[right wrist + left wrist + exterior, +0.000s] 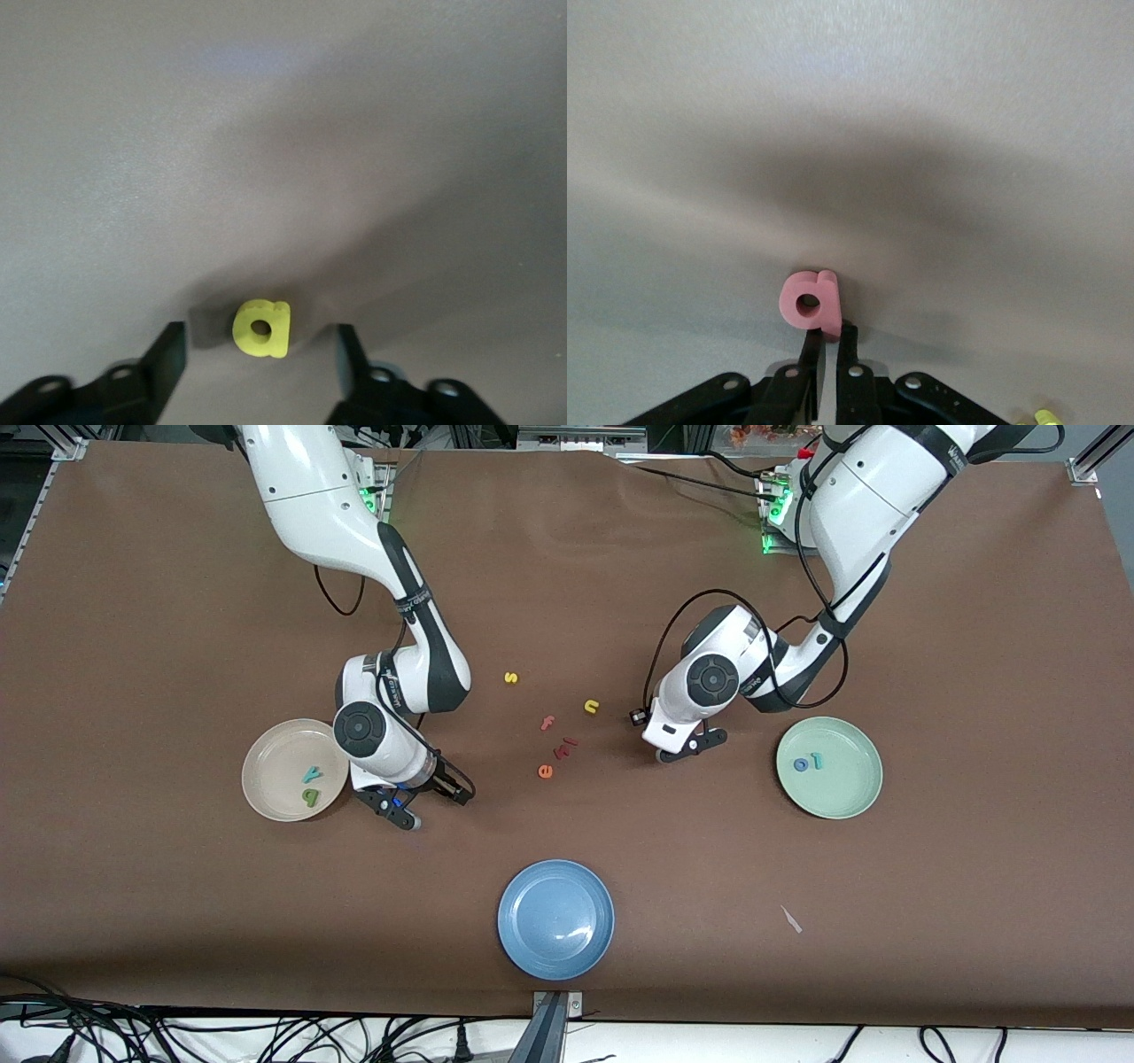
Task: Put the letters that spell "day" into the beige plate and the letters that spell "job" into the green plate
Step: 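Grasp the yellow a with the right gripper while the left gripper grasps the q, then place the a on the cream plate while the left gripper places the q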
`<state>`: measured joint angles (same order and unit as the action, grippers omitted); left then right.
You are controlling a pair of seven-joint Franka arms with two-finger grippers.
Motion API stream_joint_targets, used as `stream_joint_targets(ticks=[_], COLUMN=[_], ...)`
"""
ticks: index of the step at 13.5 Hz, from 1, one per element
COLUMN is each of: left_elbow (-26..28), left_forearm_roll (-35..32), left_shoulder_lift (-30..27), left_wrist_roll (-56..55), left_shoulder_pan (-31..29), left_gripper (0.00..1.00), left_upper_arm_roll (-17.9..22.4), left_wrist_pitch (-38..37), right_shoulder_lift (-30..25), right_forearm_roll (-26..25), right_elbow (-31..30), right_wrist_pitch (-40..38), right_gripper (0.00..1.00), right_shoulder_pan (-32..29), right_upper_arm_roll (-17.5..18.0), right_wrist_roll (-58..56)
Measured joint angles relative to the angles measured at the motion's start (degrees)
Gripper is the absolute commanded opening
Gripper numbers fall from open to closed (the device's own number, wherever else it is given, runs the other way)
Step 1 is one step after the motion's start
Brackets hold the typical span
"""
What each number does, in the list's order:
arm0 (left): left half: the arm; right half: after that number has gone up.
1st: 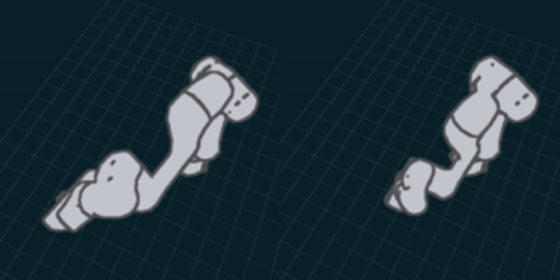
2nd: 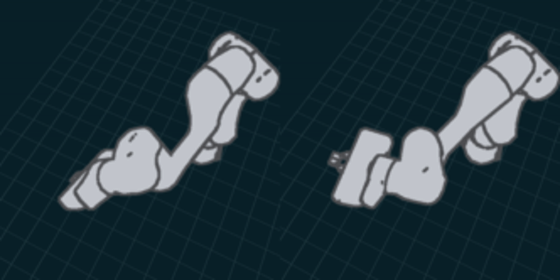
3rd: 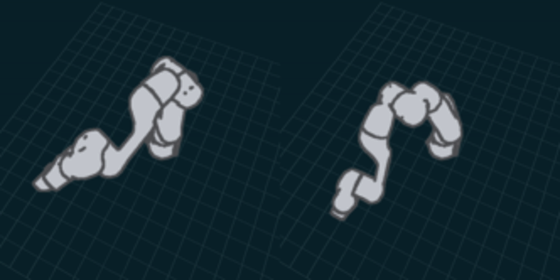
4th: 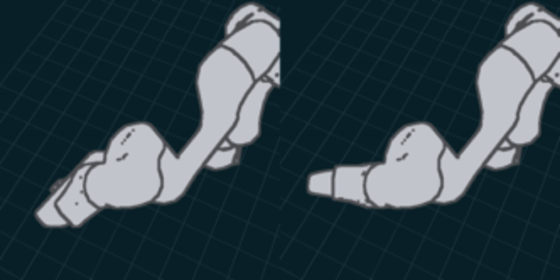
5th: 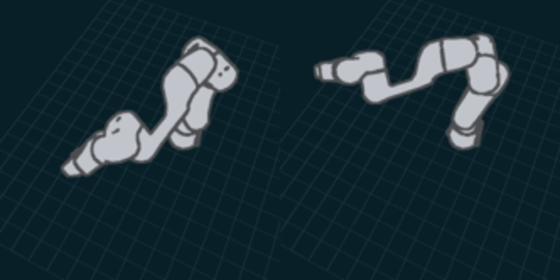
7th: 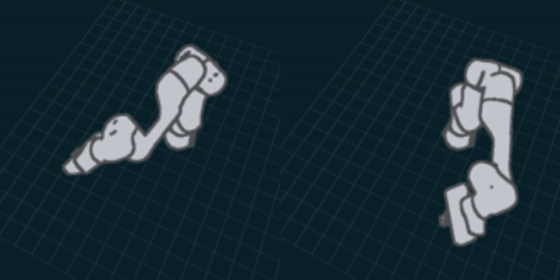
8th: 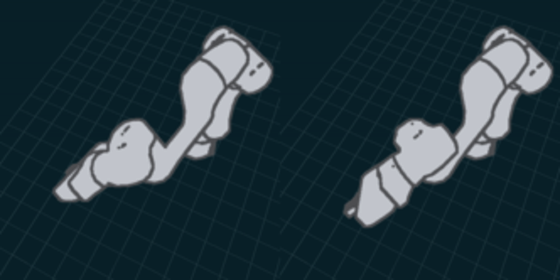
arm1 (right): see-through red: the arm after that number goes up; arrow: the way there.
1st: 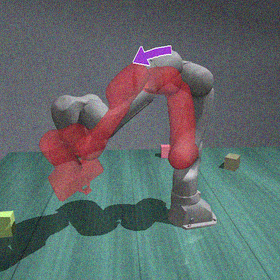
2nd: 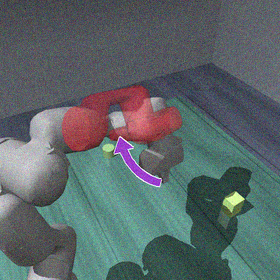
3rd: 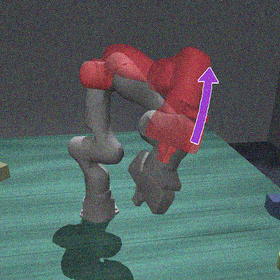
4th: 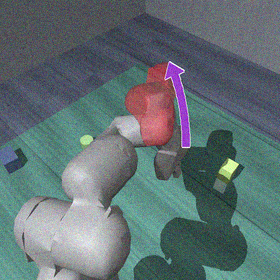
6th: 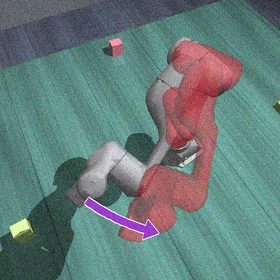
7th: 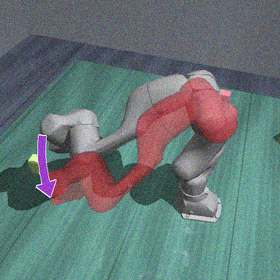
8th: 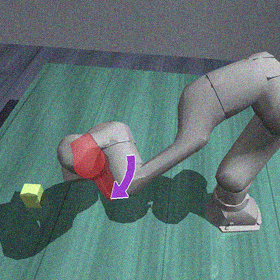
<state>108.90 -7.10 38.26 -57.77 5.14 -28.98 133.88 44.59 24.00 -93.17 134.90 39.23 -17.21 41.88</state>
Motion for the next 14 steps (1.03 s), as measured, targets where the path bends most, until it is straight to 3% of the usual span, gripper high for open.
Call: stream_joint_targets(ticks=[4,8,11,14], left_elbow=[-4.5,-9.9,-10.6,-10.2], left_forearm_roll=[-0.2,-1.2,-5.8,-8.3], left_shoulder_lift=[-2.6,-5.1,-5.7,-5.0], left_wrist_roll=[2.7,15.7,28.3,40.4], left_shoulder_pan=[-2.4,-8.8,-16.2,-24.2], left_gripper=[0.0,0.0,0.0,0.0], left_upper_arm_roll=[0.1,0.6,1.0,1.4], left_wrist_pitch=[-9.4,-21.4,-24.6,-25.1], right_shoulder_lift=[0.1,-0.1,-0.2,-1.5], right_forearm_roll=[0.0,0.1,0.0,0.0], right_elbow=[0.0,0.1,0.7,2.2], right_wrist_pitch=[-0.1,-0.2,-3.3,-11.3], right_gripper=[0.32,0.0,0.0,0.0], right_shoulder_pan=[0.0,0.0,-0.1,-0.6], right_upper_arm_roll=[-0.1,-0.2,-0.6,-3.7], right_wrist_roll=[0.0,0.0,-0.7,-9.2])
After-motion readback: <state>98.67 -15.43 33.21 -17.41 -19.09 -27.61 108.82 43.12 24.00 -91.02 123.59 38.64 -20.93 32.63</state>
